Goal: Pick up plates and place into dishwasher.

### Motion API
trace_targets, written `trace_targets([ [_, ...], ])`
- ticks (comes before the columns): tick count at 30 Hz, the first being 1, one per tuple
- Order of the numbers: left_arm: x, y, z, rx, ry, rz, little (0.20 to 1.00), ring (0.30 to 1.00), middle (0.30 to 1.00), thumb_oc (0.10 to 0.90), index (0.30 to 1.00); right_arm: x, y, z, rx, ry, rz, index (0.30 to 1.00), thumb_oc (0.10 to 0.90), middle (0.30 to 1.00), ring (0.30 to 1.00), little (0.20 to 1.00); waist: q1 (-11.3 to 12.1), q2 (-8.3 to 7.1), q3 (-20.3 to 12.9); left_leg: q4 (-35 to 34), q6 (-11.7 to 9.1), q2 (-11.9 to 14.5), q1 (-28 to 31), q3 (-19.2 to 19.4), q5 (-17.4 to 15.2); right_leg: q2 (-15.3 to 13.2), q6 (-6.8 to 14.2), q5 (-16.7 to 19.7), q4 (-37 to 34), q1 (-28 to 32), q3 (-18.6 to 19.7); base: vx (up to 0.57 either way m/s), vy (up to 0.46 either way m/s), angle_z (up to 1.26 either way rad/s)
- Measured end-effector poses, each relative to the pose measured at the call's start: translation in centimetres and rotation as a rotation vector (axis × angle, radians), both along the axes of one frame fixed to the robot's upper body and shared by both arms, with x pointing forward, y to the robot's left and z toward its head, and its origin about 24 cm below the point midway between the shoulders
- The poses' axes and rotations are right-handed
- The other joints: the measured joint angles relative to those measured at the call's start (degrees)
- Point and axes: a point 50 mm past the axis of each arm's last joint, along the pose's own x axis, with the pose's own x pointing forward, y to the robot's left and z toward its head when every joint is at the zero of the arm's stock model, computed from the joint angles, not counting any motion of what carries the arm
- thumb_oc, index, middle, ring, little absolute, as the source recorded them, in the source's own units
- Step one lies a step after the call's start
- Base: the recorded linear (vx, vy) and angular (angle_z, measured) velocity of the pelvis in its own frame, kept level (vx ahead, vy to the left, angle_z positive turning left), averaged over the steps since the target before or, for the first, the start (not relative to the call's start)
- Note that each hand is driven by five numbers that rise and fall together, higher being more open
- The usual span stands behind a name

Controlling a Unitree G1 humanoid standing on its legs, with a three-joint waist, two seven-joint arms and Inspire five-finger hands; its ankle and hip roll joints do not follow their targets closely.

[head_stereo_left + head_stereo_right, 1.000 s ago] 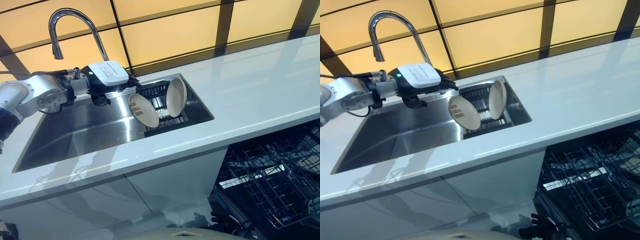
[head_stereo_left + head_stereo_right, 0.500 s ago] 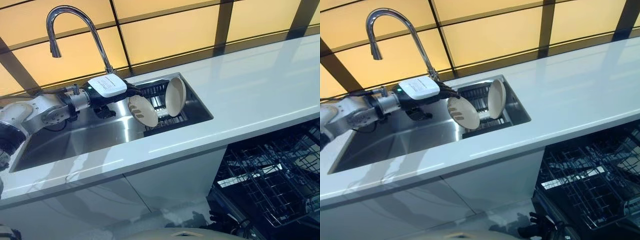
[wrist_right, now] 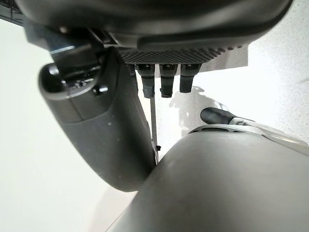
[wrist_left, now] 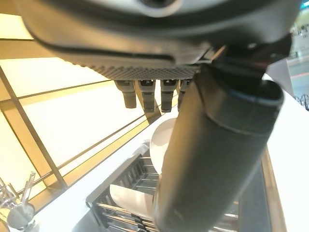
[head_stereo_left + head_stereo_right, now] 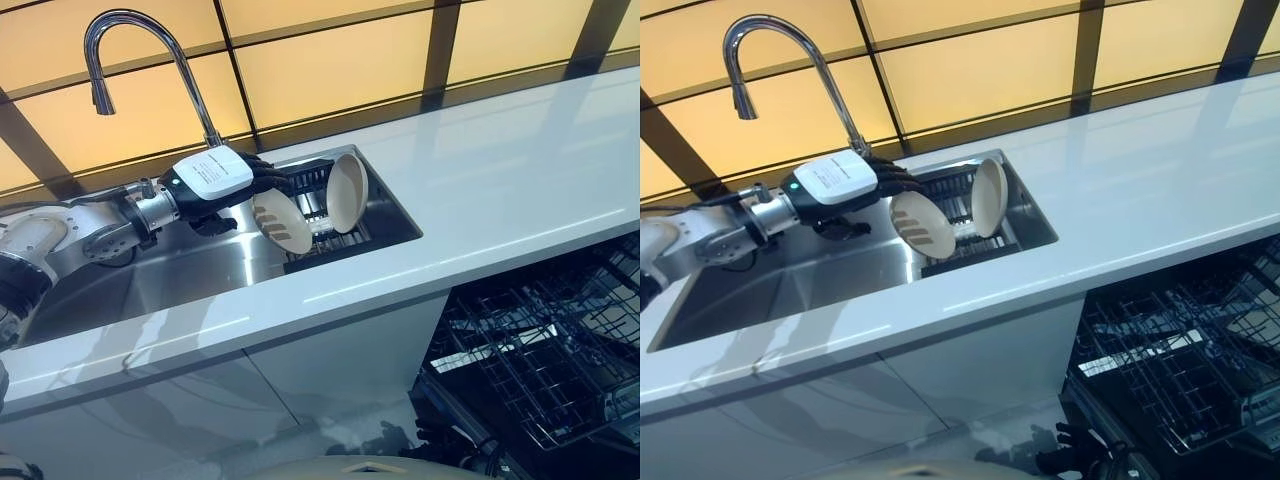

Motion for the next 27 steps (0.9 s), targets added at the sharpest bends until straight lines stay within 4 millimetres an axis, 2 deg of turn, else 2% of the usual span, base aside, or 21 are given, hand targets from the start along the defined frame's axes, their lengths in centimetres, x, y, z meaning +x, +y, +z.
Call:
trace_targets([
  [27, -0.5, 0.0, -2.1, 0.087, -0.005, -0.039, 0.9, 0.9, 0.9, 0.8, 0.9, 0.2, 0.2, 0.1, 0.004, -0.013, 0.013, 0.9, 0.8, 0.9, 0.9, 0.9, -0.3, -1.07, 0.7, 0.0, 0.2, 0.0, 0.5, 1.5, -0.3, 0.0, 0.1, 0.1, 0.0, -0.1, 1.5, 0.02, 0.036, -0.03],
])
